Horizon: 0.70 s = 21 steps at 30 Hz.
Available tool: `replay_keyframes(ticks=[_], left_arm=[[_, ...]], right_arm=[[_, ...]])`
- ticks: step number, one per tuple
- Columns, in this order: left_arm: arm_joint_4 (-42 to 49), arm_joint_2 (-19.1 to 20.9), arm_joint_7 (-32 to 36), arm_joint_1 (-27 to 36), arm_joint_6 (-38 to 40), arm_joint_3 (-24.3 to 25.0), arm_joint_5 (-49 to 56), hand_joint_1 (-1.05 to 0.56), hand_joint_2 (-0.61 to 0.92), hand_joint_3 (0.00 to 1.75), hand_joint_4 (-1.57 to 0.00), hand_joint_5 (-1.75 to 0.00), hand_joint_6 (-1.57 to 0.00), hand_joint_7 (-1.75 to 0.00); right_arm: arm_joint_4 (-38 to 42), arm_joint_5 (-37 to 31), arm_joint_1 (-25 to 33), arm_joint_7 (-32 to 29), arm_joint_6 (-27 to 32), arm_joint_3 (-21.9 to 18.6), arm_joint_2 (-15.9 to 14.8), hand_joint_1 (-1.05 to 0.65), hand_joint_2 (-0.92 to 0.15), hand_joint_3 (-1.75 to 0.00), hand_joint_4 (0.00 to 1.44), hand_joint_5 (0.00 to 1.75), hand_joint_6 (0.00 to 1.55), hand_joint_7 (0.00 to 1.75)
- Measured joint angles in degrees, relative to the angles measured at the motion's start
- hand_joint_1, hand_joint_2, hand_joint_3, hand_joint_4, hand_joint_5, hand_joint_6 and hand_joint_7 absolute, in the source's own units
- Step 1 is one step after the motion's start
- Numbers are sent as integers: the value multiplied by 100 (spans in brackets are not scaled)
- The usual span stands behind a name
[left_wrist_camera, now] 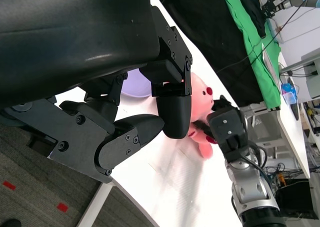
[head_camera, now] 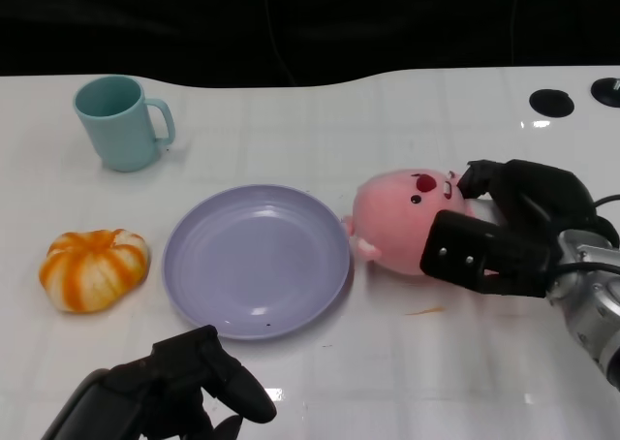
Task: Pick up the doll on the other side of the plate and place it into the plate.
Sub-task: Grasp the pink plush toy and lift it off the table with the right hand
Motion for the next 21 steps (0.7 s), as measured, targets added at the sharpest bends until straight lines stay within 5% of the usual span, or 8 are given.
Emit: replay_keyframes(ticks=[3, 9, 21], left_arm=[[14, -4, 0, -21, -31, 0, -21, -27, 65, 97, -69, -169, -67, -138], [72, -1, -1, -89, -74, 12, -71, -27, 64, 99, -69, -169, -67, -138], [241, -12, 2, -227, -53, -135, 19, -25, 64, 100, -68, -170, -66, -140]], right_arm=[[-173, 169, 67, -11, -29, -213, -31, -25, -59, -97, 95, 175, 73, 174], [-559, 449, 114, -15, -41, -513, -6, -22, -47, -123, 97, 175, 77, 175], [-1083, 740, -11, 238, -200, -605, 607, -22, -35, -143, 99, 175, 79, 175]])
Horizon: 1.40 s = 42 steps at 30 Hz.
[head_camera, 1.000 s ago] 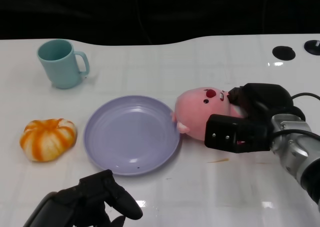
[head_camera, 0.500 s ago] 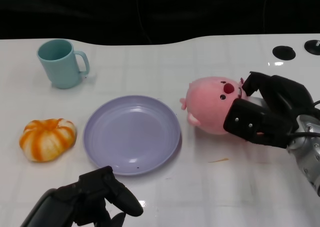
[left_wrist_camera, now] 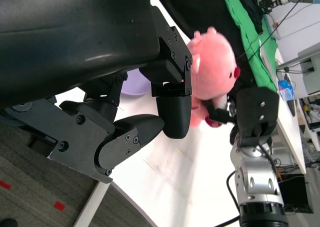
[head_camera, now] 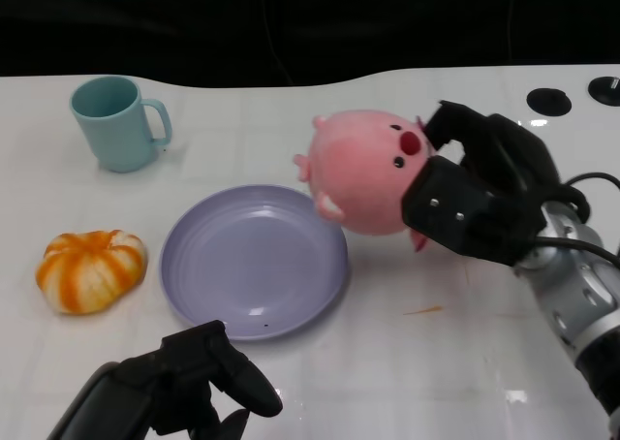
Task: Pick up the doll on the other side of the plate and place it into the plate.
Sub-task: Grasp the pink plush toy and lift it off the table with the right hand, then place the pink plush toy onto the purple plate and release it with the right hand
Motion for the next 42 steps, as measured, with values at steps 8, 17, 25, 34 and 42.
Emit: replay_keyframes(ticks=[8, 17, 25, 34, 42], left_arm=[[31, -12, 0, -31, -32, -126, 69, -23, 64, 97, -67, -171, -66, -138], [34, -63, 3, -28, -52, -344, 218, -23, 63, 98, -69, -171, -66, -139], [-51, -118, 5, -72, 194, -469, 281, -23, 62, 99, -68, -173, -66, -140], [-72, -115, 4, -67, 199, -462, 332, -24, 63, 99, -67, -173, -66, -139], [-76, -111, 3, -63, 205, -445, 331, -22, 64, 97, -66, -174, -65, -141]], right_arm=[[24, 36, -562, 393, 65, 247, 793, -20, -34, -139, 102, 175, 81, 175], [601, -199, -904, 435, 73, 669, 1195, -22, -31, -141, 101, 175, 79, 175], [907, -240, -962, 540, 107, 846, 1373, -19, -39, -103, 83, 175, 83, 89], [758, -441, -1020, 1691, 303, 1155, 1246, -47, -92, -8, 2, 42, 23, 0], [344, -598, -1018, 1957, 562, 1311, 1072, -57, -92, -13, 0, 39, 22, 1]])
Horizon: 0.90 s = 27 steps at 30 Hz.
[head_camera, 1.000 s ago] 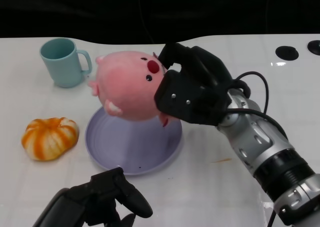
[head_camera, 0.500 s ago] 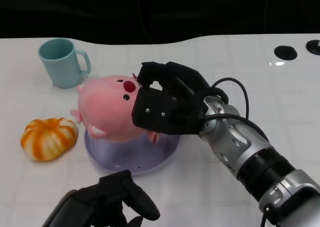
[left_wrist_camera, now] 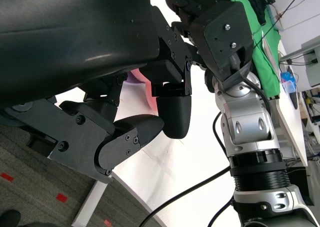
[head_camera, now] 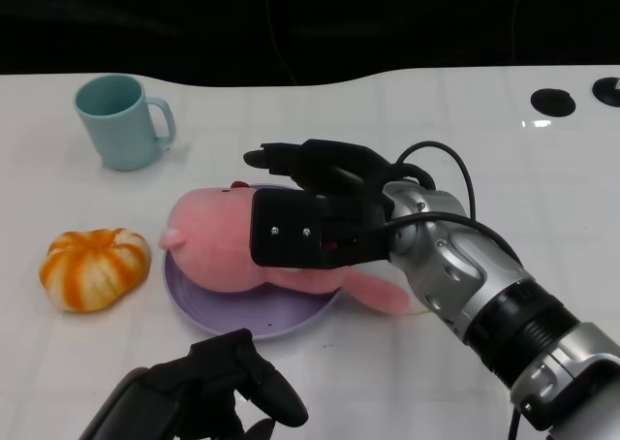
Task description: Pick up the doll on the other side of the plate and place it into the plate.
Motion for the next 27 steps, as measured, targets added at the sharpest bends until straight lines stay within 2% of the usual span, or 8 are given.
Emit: replay_keyframes(ticks=[6, 13, 18, 22, 25, 27], left_arm=[[0, 2, 0, -18, 3, -1, 6, -23, 64, 97, -66, -173, -64, -142], [19, -22, 2, -99, 6, -77, 87, -23, 63, 97, -67, -173, -66, -142], [82, -109, 59, -198, 57, -165, 141, -23, 63, 98, -68, -175, -67, -141], [142, -129, 86, -265, 75, -270, 222, -22, 62, 100, -69, -175, -67, -141], [193, -136, 117, -296, 73, -314, 296, -23, 62, 100, -68, -175, -68, -140], [199, -143, 135, -295, 81, -346, 340, -23, 62, 101, -68, -175, -68, -140]], right_arm=[[-748, -26, 120, 413, 130, 0, -257, -61, -92, -15, 1, 42, 22, 1], [-2377, 221, 610, 1263, 323, -212, -877, -58, -92, -18, 12, 51, 33, 6], [-3378, 636, 1299, 1531, 46, -539, -1407, -53, -92, -14, 25, 60, 46, 11], [-3996, 1039, 2006, 1516, -288, -954, -1732, -44, -92, -8, 45, 75, 63, 18], [-4443, 1474, 2599, 1506, -384, -1357, -1834, -36, -92, -5, 54, 97, 75, 24], [-4766, 1764, 2994, 1507, -339, -1617, -1865, -32, -92, -4, 58, 104, 80, 27]])
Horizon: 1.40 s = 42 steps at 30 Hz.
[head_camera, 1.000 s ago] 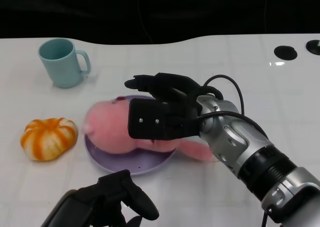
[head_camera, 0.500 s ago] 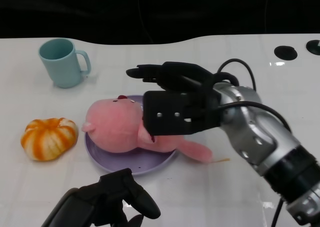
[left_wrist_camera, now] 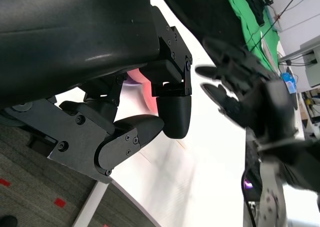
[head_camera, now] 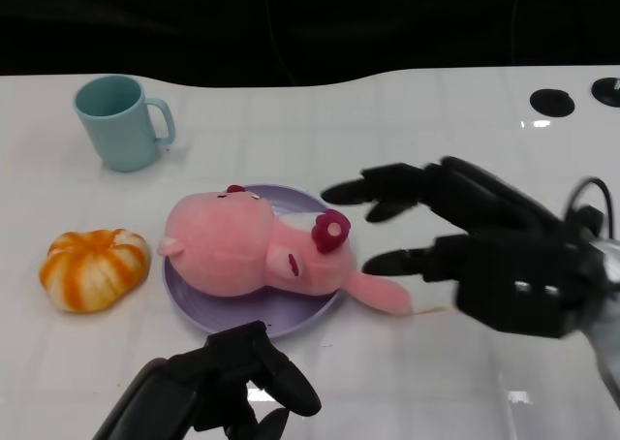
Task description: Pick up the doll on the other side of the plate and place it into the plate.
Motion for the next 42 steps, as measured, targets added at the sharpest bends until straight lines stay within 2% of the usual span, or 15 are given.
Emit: replay_keyframes(ticks=[2, 4, 8, 9, 10, 11, 12, 16, 20, 23, 27, 34, 42], left_arm=[[0, -12, 8, -13, 15, -27, 5, -22, 61, 101, -67, -175, -69, -139], [-1, -13, 18, -12, 17, -32, 18, -22, 61, 101, -67, -175, -69, -139], [-4, -15, 21, 0, 16, -22, 25, -23, 61, 101, -66, -175, -69, -139], [-4, -14, 21, 12, 16, -15, 13, -23, 61, 101, -66, -175, -69, -139], [-3, -15, 20, 22, 16, -9, -1, -22, 62, 101, -67, -175, -69, -139], [-2, -17, 20, 35, 15, -3, -12, -21, 61, 101, -67, -175, -69, -139], [1, -19, 20, 59, 10, 7, -18, -21, 61, 101, -67, -175, -69, -138], [39, -14, 20, 162, -119, 61, -56, -21, 61, 101, -69, -174, -69, -137], [62, 8, 19, 293, -289, 137, -93, -20, 59, 102, -70, -171, -69, -135], [103, 27, 17, 340, -429, 254, -141, -19, 60, 101, -69, -171, -68, -135], [158, 43, 1, 376, -503, 378, -249, -18, 63, 97, -68, -172, -67, -136], [306, 99, -64, 422, -695, 500, -351, -19, 66, 92, -68, -173, -66, -135], [426, 116, -64, 380, -826, 499, -356, -19, 68, 90, -69, -174, -67, -136]], right_arm=[[-296, 239, 345, 4, 20, -221, -62, -26, -92, -5, 61, 116, 86, 34], [-616, 401, 661, 16, 79, -419, -162, -20, -92, -6, 63, 123, 84, 49], [-1062, 564, 1162, 23, 98, -699, -372, -6, -90, -14, 72, 127, 85, 73], [-1152, 617, 1293, 23, 102, -756, -394, -3, -85, -24, 73, 128, 84, 79], [-1207, 695, 1406, 26, 103, -809, -402, 1, -71, -56, 73, 134, 82, 88], [-1278, 791, 1537, 34, 103, -871, -412, 2, -62, -75, 73, 138, 81, 94], [-1342, 879, 1653, 48, 103, -907, -436, 3, -56, -87, 74, 141, 81, 98], [-1770, 1067, 2064, 164, 305, -1000, -577, 10, -43, -116, 79, 145, 82, 113], [-2506, 1100, 2454, 200, 723, -1083, -666, 17, -35, -131, 86, 143, 85, 114], [-2918, 1074, 2643, 183, 1094, -1084, -682, 17, -32, -136, 90, 148, 87, 117], [-2966, 998, 2711, 77, 1181, -1001, -678, 17, -32, -136, 86, 156, 85, 123], [-2451, 699, 2701, -58, 961, -770, -680, 8, -29, -142, 84, 173, 79, 138], [-2123, 305, 2615, -105, 604, -637, -787, 1, -30, -137, 91, 175, 79, 139]])
